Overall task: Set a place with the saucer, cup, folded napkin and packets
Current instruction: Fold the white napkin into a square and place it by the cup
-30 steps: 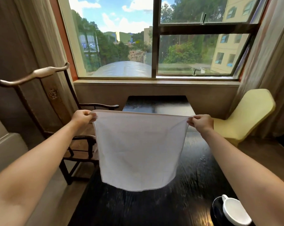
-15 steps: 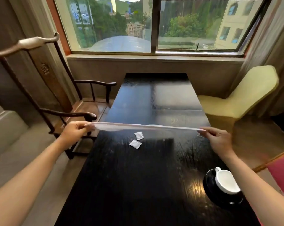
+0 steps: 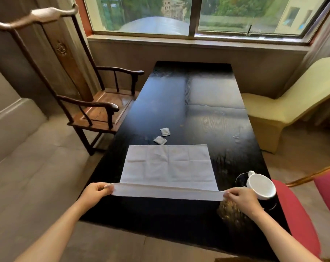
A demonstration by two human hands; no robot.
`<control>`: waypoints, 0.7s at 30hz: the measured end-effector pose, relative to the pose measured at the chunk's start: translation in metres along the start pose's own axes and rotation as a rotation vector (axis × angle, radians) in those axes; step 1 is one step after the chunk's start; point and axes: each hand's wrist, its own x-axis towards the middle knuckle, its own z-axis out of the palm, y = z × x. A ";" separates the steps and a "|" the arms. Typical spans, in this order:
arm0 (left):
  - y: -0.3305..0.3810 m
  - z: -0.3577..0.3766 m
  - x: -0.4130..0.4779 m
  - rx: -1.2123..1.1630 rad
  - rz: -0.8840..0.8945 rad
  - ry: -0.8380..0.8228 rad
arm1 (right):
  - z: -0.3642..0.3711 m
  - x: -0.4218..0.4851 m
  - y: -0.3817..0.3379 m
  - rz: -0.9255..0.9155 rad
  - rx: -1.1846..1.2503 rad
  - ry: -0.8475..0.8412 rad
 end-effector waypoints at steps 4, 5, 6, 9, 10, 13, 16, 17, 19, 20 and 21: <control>0.005 0.004 0.001 -0.152 -0.090 0.011 | -0.006 0.017 0.001 0.070 0.031 -0.122; 0.007 0.003 0.006 -0.176 -0.108 0.030 | -0.009 0.023 -0.001 0.097 0.073 -0.138; 0.010 0.002 0.011 -0.189 -0.128 0.049 | -0.011 0.029 -0.005 0.114 0.104 -0.148; 0.022 0.000 0.030 -0.256 -0.172 0.111 | -0.018 0.050 -0.018 0.102 0.129 -0.117; 0.027 0.000 0.038 -0.288 -0.188 0.129 | -0.018 0.058 -0.022 0.105 0.157 -0.092; 0.040 0.003 0.069 -0.322 -0.248 0.183 | -0.015 0.084 -0.033 0.123 0.262 -0.019; 0.051 0.008 0.104 -0.323 -0.263 0.234 | -0.006 0.112 -0.041 0.141 0.301 0.011; 0.054 0.010 0.116 -0.321 -0.259 0.245 | -0.002 0.121 -0.042 0.149 0.301 0.022; 0.058 0.016 0.140 -0.306 -0.258 0.262 | 0.007 0.140 -0.045 0.178 0.276 0.061; 0.059 0.018 0.150 -0.303 -0.266 0.255 | 0.012 0.150 -0.046 0.197 0.253 0.083; 0.059 0.021 0.162 -0.303 -0.278 0.245 | 0.017 0.159 -0.047 0.217 0.229 0.106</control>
